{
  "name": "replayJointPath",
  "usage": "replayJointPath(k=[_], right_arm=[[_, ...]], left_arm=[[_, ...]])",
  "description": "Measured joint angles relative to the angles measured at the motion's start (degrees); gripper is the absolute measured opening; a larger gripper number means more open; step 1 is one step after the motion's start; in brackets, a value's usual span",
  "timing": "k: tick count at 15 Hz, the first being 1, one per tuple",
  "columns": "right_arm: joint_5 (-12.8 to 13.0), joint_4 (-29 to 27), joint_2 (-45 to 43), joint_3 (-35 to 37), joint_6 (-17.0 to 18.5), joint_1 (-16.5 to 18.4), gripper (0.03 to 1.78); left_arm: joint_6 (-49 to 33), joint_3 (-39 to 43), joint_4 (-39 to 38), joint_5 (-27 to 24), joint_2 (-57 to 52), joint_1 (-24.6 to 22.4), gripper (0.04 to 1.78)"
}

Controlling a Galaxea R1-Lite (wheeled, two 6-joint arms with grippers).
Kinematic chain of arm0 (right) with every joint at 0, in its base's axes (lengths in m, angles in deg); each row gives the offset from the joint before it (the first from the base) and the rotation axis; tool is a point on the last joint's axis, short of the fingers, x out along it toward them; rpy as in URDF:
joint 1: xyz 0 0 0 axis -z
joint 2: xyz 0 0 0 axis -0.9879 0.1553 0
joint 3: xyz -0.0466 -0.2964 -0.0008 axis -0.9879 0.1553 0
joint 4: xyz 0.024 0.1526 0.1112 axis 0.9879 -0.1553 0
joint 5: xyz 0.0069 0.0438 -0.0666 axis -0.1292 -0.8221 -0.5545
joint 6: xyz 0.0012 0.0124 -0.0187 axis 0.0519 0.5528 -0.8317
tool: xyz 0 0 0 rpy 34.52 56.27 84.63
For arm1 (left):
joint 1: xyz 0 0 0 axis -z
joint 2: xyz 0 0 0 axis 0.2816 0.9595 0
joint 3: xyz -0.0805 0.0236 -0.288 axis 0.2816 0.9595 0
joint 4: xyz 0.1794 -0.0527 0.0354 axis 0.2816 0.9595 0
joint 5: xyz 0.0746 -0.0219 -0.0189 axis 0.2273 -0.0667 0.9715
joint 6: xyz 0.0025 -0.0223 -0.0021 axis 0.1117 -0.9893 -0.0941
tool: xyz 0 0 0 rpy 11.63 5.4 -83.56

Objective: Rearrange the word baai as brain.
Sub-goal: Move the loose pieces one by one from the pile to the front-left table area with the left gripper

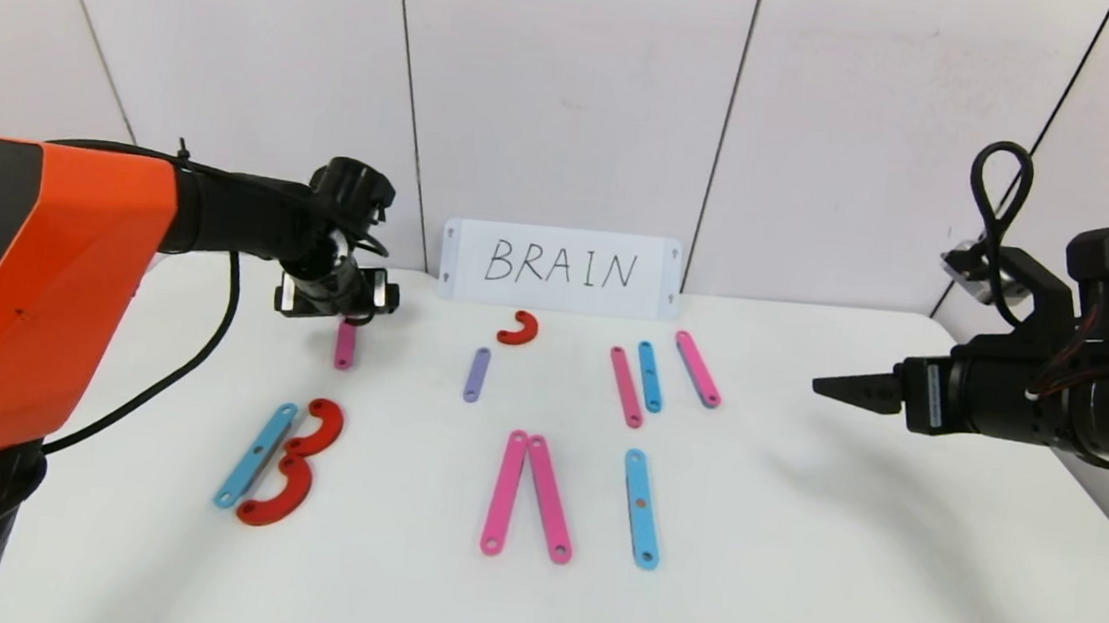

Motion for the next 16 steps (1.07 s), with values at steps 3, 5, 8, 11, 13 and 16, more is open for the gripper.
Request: replayJointPath(k=[3, 5, 8, 11, 13, 16], right_arm=[[0.00, 0.00, 0.00, 0.04, -0.02, 0.00, 1.74], [0.00, 0.02, 0.00, 0.09, -0.02, -0.05, 1.74], [0.06, 0.02, 0.00, 0.30, -0.11, -0.27, 1.74], [0.09, 0.02, -0.01, 0.34, -0.11, -0.30, 1.74], [0.09, 0.02, -0.01, 0.34, -0.09, -0.28, 1.74], [0.06, 0.02, -0.01, 0.37, -0.06, -0.28, 1.74]], left_arm=[[0.74, -0.06, 0.41, -0.26, 1.12, -1.65, 1.74], [0.44, 0.13, 1.01, -2.54, 1.48, -2.18, 1.74], [0.26, 0.22, 1.10, -4.99, 1.87, -2.86, 1.74], [0.13, 0.05, 1.02, -6.84, 2.08, -2.91, 1.74], [0.13, -0.09, 1.01, -7.14, 2.34, -2.97, 1.74], [0.11, -0.45, 0.80, -7.58, 3.08, -3.15, 1.64]])
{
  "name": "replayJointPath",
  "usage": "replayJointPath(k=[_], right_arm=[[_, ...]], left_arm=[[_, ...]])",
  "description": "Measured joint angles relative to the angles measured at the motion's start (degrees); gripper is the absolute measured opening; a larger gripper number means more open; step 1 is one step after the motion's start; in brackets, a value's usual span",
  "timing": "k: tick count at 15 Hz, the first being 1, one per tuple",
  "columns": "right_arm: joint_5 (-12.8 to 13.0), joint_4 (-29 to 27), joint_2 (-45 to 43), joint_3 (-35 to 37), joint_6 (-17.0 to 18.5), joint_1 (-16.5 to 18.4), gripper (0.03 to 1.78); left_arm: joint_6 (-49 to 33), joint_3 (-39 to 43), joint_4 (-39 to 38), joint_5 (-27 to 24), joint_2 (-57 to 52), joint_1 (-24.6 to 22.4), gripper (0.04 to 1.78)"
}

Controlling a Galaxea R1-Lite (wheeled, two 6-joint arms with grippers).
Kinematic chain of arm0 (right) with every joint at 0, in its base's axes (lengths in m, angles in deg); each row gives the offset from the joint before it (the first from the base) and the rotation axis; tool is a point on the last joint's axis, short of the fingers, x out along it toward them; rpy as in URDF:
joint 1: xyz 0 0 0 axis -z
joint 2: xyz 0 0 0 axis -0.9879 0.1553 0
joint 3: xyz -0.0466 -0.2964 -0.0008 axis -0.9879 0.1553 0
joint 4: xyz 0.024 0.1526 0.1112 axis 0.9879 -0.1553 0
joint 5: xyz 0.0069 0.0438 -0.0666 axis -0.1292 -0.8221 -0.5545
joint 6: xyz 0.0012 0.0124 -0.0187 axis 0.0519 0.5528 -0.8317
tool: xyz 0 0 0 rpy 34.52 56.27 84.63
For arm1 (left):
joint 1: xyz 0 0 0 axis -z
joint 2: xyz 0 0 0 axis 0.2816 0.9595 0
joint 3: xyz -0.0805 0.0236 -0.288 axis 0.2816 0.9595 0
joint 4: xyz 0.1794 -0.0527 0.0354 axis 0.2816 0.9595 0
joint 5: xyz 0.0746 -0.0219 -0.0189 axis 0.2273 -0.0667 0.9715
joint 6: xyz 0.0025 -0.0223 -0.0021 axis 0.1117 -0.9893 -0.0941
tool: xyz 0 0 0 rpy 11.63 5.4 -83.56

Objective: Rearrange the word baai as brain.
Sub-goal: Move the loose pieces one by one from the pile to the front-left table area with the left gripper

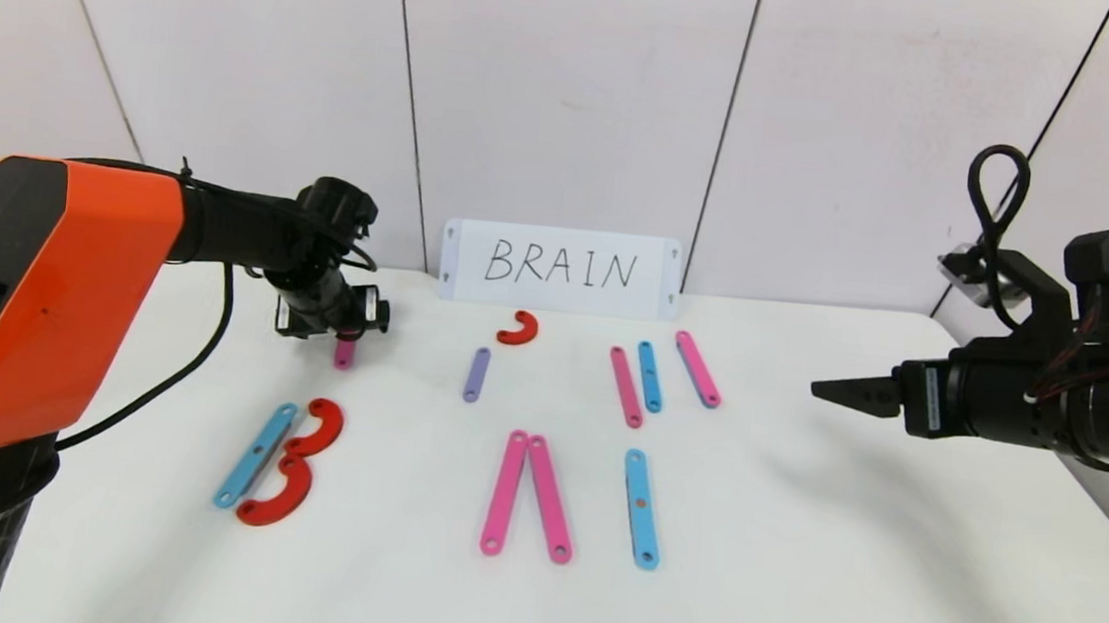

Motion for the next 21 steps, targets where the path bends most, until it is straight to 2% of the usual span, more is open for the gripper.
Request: replayJointPath(k=[3, 7, 9, 16, 21], right_arm=[[0.02, 0.00, 0.00, 0.05, -0.02, 0.00, 1.74], [0.02, 0.00, 0.00, 0.05, -0.02, 0.00, 1.74], [0.02, 0.00, 0.00, 0.05, -0.05, -0.02, 1.74], [0.07, 0.00, 0.15, 0.05, 0.00, 0.00, 1.74], [0.05, 0.00, 0.23, 0.05, 0.01, 0.11, 1.74]], left_arm=[[-0.07, -0.46, -0.23, -0.05, 0.72, -0.40, 1.30], [-0.07, -0.55, -0.21, -0.05, 0.99, -0.41, 0.58], [-0.13, -0.57, 0.02, -0.05, 0.99, -0.44, 0.33], [-1.18, 2.95, 0.32, -0.02, -3.54, 1.44, 0.30], [-3.15, 13.79, 0.29, 0.41, -12.19, 7.20, 0.30]])
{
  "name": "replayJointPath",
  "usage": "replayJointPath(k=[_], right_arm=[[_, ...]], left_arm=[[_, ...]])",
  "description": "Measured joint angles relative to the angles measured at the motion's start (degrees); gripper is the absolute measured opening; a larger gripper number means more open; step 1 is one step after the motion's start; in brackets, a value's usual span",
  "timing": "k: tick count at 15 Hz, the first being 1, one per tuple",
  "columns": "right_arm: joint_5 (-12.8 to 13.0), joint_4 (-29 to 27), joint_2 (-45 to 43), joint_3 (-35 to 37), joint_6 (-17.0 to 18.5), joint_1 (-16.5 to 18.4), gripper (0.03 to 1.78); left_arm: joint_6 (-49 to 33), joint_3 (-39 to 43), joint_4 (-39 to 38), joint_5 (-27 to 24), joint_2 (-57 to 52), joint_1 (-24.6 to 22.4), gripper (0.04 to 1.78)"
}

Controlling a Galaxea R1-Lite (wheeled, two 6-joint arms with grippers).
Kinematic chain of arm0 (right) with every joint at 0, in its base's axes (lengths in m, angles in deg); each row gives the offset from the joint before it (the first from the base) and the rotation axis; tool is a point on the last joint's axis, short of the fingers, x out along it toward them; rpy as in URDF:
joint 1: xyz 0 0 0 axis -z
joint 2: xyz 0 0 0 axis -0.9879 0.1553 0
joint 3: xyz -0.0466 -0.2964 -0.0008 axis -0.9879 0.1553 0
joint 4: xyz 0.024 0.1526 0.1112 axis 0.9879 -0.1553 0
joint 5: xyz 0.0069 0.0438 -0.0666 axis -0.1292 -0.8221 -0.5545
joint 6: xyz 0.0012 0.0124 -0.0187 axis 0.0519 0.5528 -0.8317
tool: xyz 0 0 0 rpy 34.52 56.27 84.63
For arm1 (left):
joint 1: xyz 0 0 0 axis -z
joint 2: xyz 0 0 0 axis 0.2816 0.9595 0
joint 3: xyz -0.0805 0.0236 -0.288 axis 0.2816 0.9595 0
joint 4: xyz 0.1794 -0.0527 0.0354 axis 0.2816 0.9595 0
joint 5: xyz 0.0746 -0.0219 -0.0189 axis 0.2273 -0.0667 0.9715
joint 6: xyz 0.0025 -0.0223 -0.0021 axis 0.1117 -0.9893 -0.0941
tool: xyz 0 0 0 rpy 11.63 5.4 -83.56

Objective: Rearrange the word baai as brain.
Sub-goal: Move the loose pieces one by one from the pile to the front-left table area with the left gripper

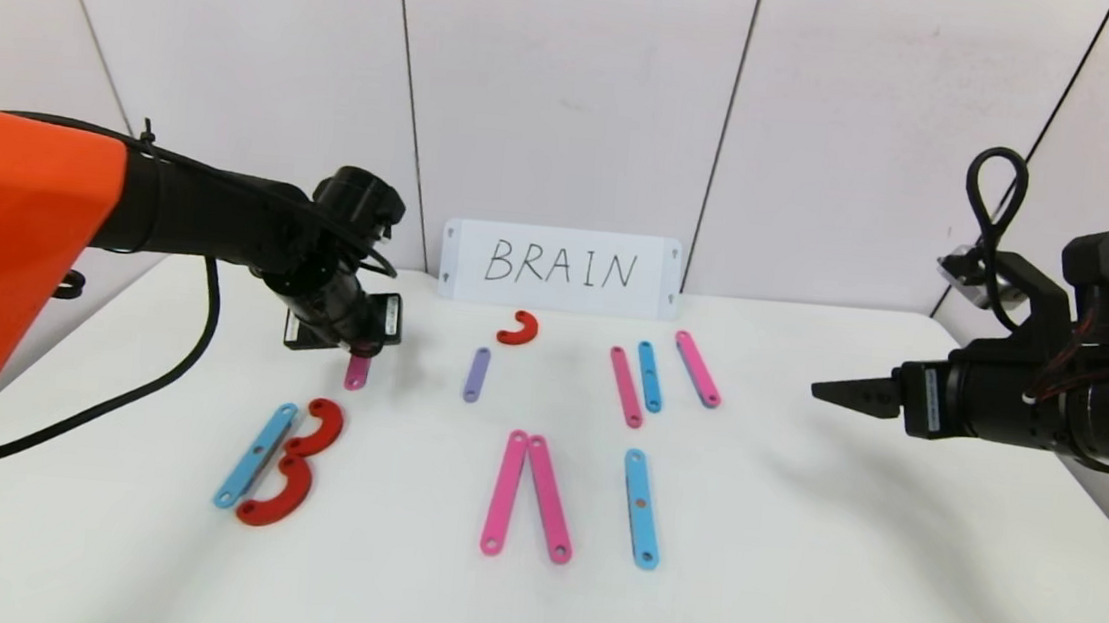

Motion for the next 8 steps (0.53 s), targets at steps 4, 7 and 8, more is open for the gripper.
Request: replayJointPath(k=[4, 7, 8], right_arm=[[-0.06, -0.02, 0.02, 0.00, 0.02, -0.02, 1.74], [-0.09, -0.02, 0.13, 0.17, -0.04, -0.10, 1.74], [-0.09, -0.02, 0.18, 0.20, -0.04, -0.11, 1.74]], left_arm=[[-0.16, 10.29, -0.63, 0.09, -5.64, 4.96, 0.30], [-0.10, 16.73, -2.32, 0.22, -7.96, 7.24, 0.30], [0.00, 18.74, -3.61, 0.16, -8.55, 7.83, 0.30]])
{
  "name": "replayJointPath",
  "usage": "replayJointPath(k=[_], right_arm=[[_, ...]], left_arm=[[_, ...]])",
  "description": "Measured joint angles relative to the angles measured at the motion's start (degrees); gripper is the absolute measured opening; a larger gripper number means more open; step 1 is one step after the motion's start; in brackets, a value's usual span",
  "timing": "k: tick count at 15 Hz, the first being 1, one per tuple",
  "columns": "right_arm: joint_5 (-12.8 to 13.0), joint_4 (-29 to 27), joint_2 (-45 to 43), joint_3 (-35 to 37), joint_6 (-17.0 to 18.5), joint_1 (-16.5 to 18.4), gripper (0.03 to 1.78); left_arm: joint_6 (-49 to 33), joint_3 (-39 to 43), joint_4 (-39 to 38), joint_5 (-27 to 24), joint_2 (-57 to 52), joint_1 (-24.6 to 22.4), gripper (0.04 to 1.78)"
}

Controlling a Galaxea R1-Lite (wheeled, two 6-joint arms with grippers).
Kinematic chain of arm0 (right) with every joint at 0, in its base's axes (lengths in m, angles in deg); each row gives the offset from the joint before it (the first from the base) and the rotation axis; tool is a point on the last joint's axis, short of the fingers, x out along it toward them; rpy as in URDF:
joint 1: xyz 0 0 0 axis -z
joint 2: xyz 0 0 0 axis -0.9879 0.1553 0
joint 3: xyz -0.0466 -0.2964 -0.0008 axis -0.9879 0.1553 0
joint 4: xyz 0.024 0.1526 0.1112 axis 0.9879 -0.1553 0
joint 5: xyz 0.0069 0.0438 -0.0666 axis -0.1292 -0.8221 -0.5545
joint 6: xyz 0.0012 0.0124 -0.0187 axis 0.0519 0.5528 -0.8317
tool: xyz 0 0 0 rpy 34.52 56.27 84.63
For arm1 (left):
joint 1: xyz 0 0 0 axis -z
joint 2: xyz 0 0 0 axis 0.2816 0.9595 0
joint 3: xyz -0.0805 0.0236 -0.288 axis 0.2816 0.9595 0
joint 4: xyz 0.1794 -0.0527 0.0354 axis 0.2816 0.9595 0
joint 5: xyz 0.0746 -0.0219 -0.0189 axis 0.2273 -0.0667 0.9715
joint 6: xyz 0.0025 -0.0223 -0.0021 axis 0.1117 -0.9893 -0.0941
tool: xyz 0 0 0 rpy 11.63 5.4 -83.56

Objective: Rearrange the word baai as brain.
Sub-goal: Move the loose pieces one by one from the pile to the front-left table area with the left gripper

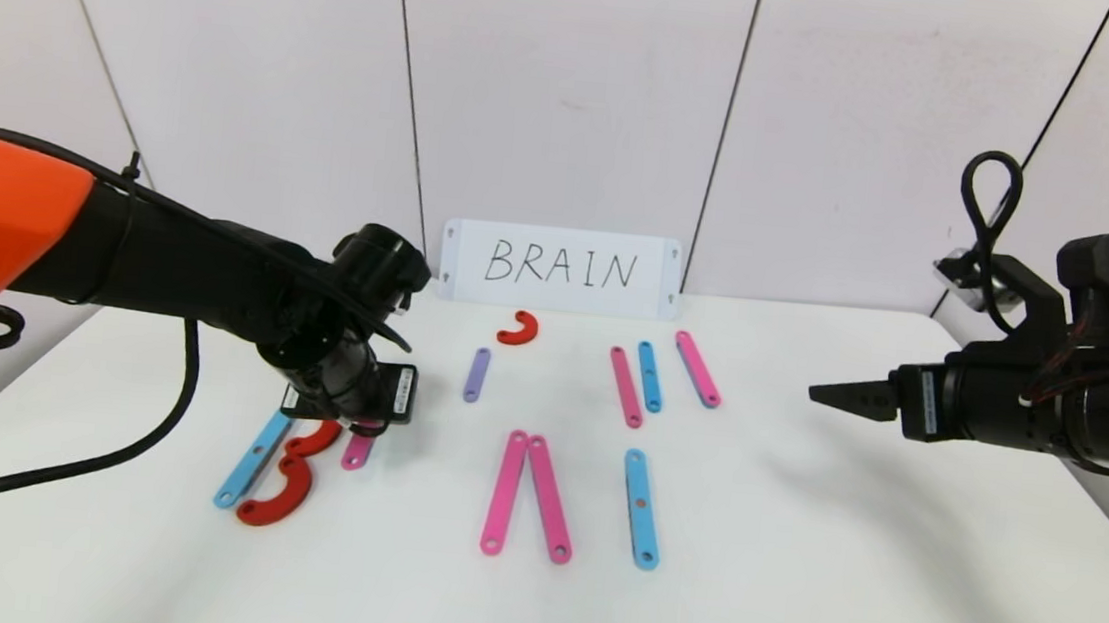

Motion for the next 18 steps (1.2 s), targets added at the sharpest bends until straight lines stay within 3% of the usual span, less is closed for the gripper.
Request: replayJointPath(k=[4, 18], right_arm=[[-0.02, 0.02, 0.06, 0.06, -0.02, 0.01, 1.74], [0.06, 0.02, 0.28, 0.04, -0.02, 0.00, 1.74]], left_arm=[[0.09, 4.19, -3.30, -0.44, -0.99, 1.45, 0.30], [-1.49, 7.51, -2.47, -0.60, -0.24, 3.06, 0.30]])
